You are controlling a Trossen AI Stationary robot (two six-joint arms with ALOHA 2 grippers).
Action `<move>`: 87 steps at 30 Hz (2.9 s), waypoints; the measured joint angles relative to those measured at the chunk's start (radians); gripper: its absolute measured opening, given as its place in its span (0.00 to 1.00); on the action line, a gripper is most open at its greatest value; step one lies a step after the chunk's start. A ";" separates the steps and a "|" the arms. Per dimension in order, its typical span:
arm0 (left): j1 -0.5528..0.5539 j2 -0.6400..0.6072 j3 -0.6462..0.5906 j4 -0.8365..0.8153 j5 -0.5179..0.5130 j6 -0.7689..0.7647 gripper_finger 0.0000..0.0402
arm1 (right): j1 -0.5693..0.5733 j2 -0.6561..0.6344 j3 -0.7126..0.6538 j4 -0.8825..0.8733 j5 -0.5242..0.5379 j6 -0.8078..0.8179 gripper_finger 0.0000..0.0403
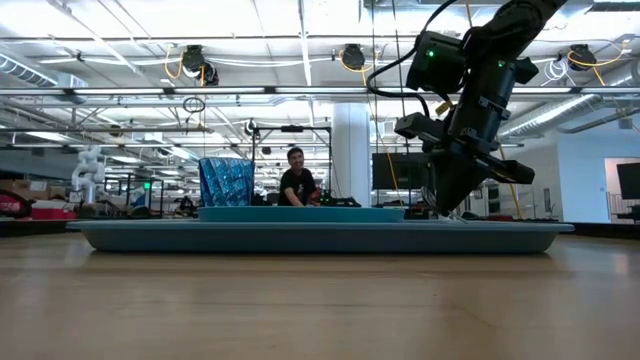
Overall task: Pick and place plate/cup/fork/spoon on tray
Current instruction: Put the blue spoon on the blue serving tray to the right of the orange fork
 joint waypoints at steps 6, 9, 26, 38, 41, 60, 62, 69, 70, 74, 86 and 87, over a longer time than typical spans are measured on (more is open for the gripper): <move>0.000 0.000 0.000 -0.003 0.000 -0.035 0.37 | 0.000 0.000 0.000 0.000 0.009 0.000 0.00; 0.000 0.000 0.000 -0.001 0.000 -0.035 0.37 | 0.000 0.000 0.000 0.000 0.027 0.010 0.00; -0.024 -0.001 0.000 -0.007 0.001 -0.078 0.37 | -0.001 0.000 0.000 0.008 0.027 0.010 0.00; -0.024 -0.008 0.000 -0.009 0.000 -0.114 0.37 | -0.001 0.000 0.000 0.009 0.027 0.004 0.03; -0.024 -0.008 0.000 -0.009 0.001 -0.132 0.37 | -0.002 0.000 0.000 0.007 0.027 0.004 0.04; -0.099 -0.008 0.000 -0.009 0.001 -0.113 0.37 | -0.002 0.000 -0.018 -0.059 0.079 0.052 0.00; -0.099 -0.008 0.000 -0.008 0.001 -0.112 0.37 | -0.002 0.000 -0.035 -0.039 0.078 0.066 0.00; -0.099 -0.008 0.000 -0.030 0.000 -0.081 0.37 | -0.001 0.000 -0.096 0.090 0.076 0.124 0.00; -0.099 -0.008 0.000 -0.037 0.000 -0.082 0.37 | -0.001 0.000 -0.100 0.095 0.076 0.128 0.00; -0.099 -0.008 0.000 -0.048 0.000 -0.087 0.37 | -0.001 0.000 -0.110 0.097 0.076 0.127 0.00; -0.099 -0.008 0.000 -0.085 0.000 -0.087 0.37 | 0.001 -0.002 -0.164 0.207 0.079 0.162 0.00; -0.099 -0.008 0.000 -0.085 0.000 -0.087 0.37 | 0.001 -0.002 -0.164 0.208 0.079 0.161 0.00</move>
